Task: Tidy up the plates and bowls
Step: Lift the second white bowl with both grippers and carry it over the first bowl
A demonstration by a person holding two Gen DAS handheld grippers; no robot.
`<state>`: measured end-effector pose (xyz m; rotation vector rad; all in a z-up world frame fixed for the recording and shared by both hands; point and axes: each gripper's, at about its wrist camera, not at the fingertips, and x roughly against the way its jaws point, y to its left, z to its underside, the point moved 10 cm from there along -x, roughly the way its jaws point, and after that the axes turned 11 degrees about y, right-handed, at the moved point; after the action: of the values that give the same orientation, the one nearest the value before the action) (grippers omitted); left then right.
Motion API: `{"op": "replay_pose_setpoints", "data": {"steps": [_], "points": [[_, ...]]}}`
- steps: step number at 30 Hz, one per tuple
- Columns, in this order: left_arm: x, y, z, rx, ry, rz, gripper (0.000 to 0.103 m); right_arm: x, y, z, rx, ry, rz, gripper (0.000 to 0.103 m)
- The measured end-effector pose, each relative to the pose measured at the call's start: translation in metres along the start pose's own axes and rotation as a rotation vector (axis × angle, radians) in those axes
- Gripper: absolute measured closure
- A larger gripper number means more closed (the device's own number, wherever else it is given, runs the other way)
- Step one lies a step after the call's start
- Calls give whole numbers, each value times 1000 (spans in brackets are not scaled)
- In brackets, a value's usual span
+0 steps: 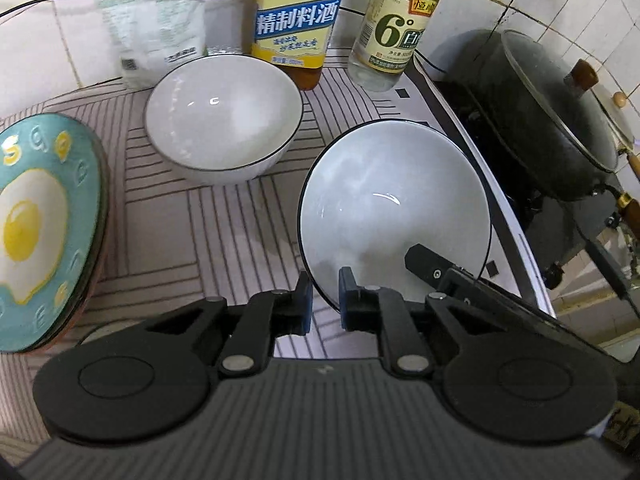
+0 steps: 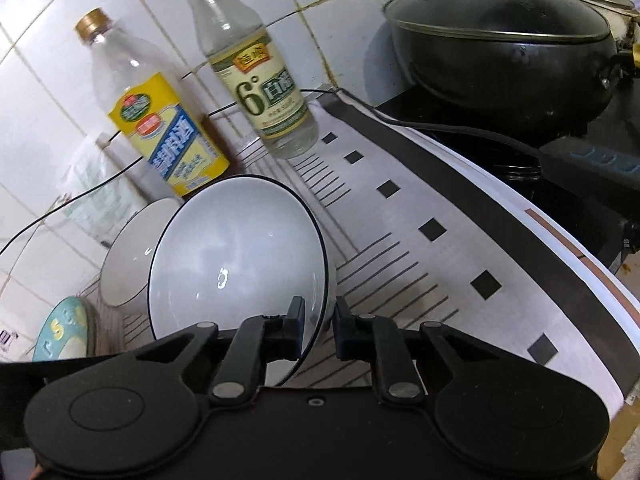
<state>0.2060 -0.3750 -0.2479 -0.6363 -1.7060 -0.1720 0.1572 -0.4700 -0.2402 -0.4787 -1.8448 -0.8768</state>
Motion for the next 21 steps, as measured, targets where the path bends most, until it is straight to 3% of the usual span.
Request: {"op": "replay_pose_setpoints", "data": {"steps": [6,13,21], "points": [[32,3,17,-21,6,8,91,24,13,10,26,31,-13,85],[69,12,42,-3,-1,-16,91,52,32,29,69,56,-48,85],[98,34,73,51,-4,12,91,79,59,54,141,68,-71,85]]}}
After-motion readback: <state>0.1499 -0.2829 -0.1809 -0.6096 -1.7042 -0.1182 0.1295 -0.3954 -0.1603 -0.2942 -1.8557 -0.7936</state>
